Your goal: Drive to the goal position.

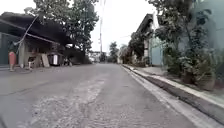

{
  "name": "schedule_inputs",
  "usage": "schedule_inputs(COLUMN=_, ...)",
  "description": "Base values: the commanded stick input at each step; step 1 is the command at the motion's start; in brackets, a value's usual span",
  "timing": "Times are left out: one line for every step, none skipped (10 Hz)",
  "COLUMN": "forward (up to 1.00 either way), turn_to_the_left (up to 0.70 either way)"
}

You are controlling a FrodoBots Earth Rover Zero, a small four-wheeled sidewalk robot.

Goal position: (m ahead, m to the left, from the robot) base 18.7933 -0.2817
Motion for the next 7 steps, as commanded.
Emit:
schedule_inputs(forward=1.00, turn_to_the_left=0.00)
schedule_inputs(forward=1.00, turn_to_the_left=0.00)
schedule_inputs(forward=1.00, turn_to_the_left=0.00)
schedule_inputs(forward=1.00, turn_to_the_left=0.00)
schedule_inputs(forward=1.00, turn_to_the_left=0.00)
schedule_inputs(forward=1.00, turn_to_the_left=0.00)
schedule_inputs(forward=1.00, turn_to_the_left=0.00)
